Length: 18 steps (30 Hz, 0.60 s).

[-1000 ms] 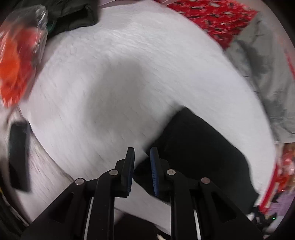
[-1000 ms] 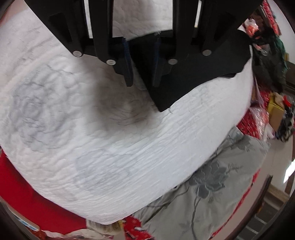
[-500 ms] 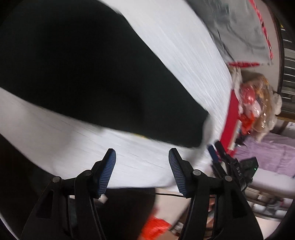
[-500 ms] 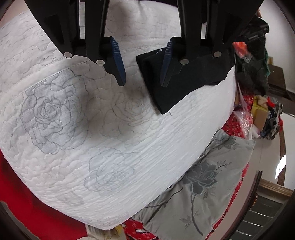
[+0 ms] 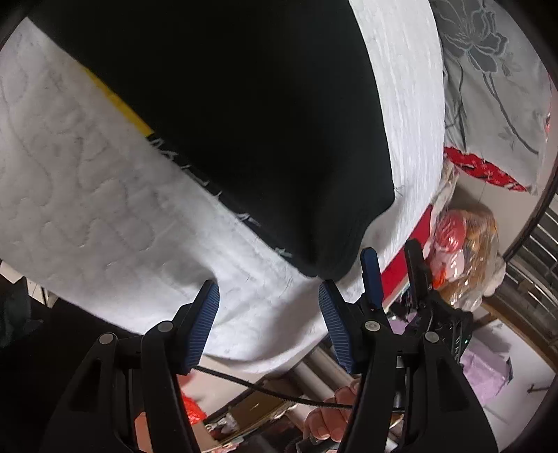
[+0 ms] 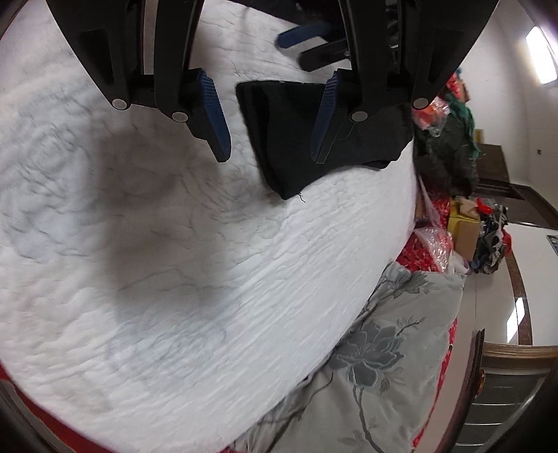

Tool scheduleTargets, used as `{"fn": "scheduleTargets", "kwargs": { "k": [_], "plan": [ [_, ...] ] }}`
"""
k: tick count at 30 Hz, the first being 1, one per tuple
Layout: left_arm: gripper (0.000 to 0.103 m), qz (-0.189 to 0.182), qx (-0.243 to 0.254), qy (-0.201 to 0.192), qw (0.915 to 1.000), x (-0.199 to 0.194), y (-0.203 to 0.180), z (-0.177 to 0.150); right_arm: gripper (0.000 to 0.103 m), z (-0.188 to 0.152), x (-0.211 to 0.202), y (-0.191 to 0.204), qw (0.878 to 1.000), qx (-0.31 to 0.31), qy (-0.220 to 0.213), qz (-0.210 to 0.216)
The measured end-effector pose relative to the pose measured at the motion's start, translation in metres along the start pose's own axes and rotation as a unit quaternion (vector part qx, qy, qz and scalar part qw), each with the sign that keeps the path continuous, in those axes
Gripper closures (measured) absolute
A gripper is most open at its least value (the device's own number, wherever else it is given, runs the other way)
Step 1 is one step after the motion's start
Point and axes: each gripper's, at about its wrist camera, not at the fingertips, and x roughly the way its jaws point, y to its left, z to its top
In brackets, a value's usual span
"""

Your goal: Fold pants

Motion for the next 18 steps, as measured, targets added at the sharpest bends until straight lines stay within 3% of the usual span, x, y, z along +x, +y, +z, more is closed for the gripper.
{"fn": "scheduleTargets", "kwargs": {
  "k": [10, 15, 18],
  "plan": [
    [0.043, -0.005, -0.004, -0.018, 0.9998, 0.017, -0.012, 0.01, 0.052, 0.03, 0.041, -0.006, 0.998, 0.006, 0.044, 0.044],
    [0.041, 0.01, 0.012, -0.029, 0.9995, 0.018, -0.016, 0.008, 0.052, 0.038, 0.049, -0.006, 0.996, 0.008, 0.057, 0.07],
    [0.041, 0.0, 0.044, -0.041, 0.9982, 0.017, -0.026, 0.005, 0.052, 0.039, 0.05, -0.011, 0.994, 0.018, 0.062, 0.088]
  ]
}}
